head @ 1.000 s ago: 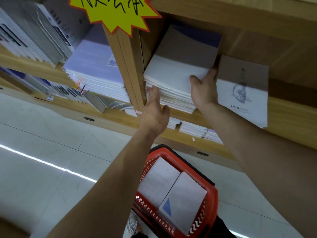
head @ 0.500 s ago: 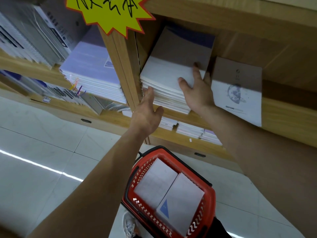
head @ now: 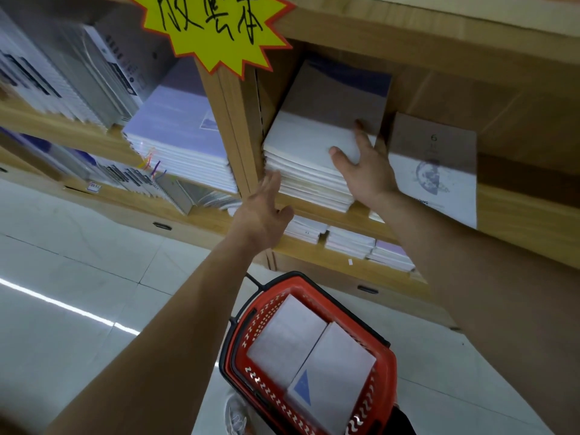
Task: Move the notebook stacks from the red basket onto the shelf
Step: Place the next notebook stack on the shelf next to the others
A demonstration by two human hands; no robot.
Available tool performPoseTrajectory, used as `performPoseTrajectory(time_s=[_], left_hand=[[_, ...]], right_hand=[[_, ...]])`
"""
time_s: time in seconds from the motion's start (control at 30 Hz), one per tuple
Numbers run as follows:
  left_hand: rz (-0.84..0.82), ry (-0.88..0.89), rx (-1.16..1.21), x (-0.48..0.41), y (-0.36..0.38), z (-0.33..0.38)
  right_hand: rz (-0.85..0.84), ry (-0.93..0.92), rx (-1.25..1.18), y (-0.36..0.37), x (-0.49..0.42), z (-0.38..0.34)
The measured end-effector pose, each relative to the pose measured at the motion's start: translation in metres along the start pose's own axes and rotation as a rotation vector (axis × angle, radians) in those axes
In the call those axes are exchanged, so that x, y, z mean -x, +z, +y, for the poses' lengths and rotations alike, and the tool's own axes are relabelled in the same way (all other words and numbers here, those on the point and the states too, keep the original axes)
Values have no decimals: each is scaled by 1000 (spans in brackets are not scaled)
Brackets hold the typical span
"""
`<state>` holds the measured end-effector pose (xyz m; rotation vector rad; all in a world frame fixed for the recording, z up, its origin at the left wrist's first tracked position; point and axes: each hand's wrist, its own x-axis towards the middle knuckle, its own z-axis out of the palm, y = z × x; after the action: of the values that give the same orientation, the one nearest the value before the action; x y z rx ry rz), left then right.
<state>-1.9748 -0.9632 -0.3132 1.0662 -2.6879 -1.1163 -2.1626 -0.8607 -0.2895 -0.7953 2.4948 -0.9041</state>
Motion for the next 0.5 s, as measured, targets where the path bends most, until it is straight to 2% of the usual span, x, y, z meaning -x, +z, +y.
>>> performPoseTrajectory(time_s=[0.13,0.27,0.33,0.5], left_hand=[[-57,-117,-87,36,-5,-20],[-110,-293,-60,87,17,-65],[-166,-382,-56,112,37,-92],[-301,-495,-61,157,110,-164]], right_hand=[[0,-51,91,-1,47,3],[16,-177,239,31,131,43],[-84,-153,314,58,154,70],[-379,48,422,137,174,143]])
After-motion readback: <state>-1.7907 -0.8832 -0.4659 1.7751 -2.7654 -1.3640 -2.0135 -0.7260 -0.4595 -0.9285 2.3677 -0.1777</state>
